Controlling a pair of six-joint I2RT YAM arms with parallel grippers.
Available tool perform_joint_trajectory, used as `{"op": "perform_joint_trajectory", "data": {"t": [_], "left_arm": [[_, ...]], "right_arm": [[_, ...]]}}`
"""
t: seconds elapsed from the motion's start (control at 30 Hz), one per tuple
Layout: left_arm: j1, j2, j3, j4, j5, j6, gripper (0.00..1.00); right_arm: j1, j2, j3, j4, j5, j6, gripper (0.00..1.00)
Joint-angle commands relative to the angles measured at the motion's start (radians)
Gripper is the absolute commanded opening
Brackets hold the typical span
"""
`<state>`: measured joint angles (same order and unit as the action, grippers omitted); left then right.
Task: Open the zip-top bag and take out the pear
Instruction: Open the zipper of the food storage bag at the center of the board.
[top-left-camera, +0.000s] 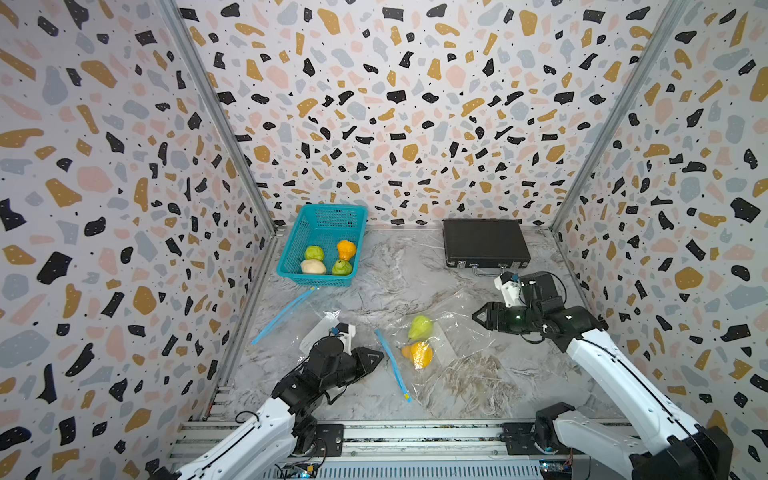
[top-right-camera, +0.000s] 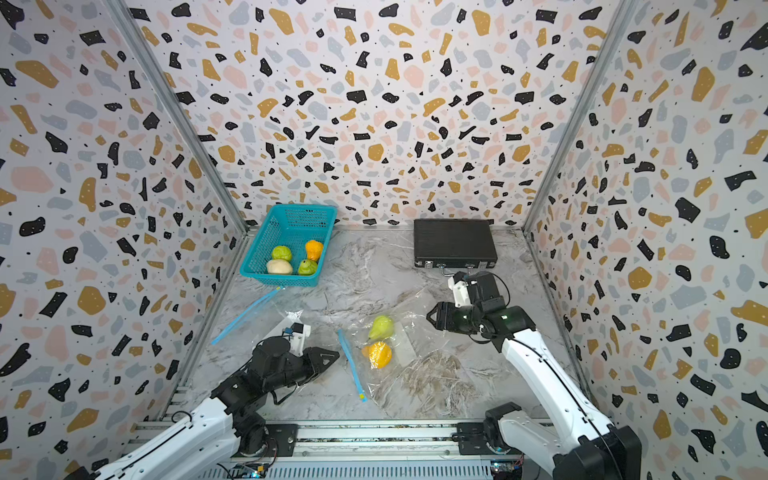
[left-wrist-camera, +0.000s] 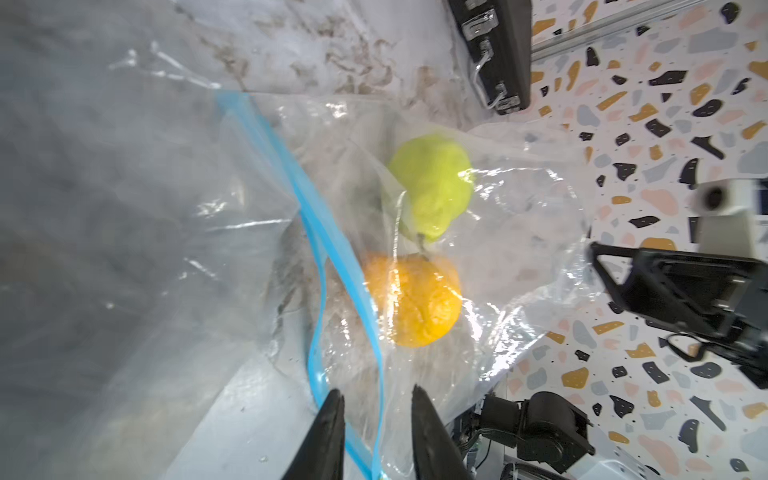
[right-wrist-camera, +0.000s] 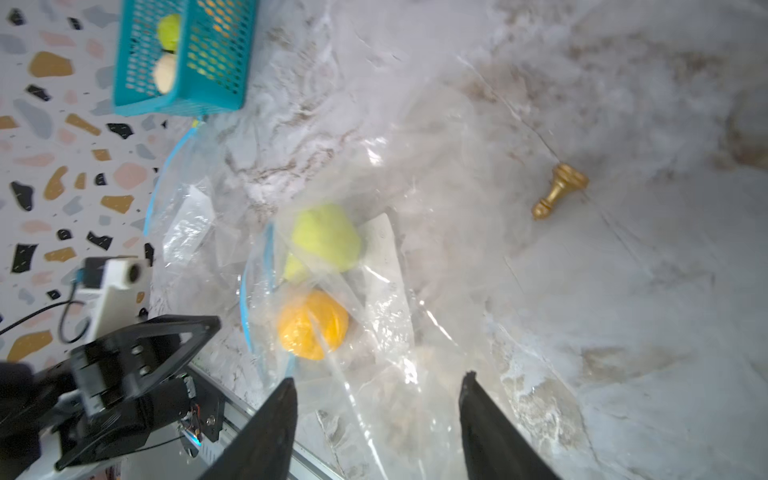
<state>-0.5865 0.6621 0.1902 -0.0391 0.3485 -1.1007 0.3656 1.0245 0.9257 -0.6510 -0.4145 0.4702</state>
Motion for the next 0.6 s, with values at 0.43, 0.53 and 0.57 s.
{"op": "perform_joint_trajectory", "data": {"t": [0.43,0.53,0.57], "left_arm": [[0.263,0.031,0.108,-0.108,0.124,0.176,0.27],[0.407,-0.027,0.138,-0.206,0.209,0.22,0.27],[0.448,-0.036,0.149,-0.223,0.231,0.22,0.27]], "right_arm": [[0.586,0.223,0.1,-0.073,0.3,-0.058,0.69],[0.659,0.342,0.14,-0.041,0.366,-0.047,0.68],[0.702,0.382,0.162,-0.042,0.385,-0.047,0.68]]}}
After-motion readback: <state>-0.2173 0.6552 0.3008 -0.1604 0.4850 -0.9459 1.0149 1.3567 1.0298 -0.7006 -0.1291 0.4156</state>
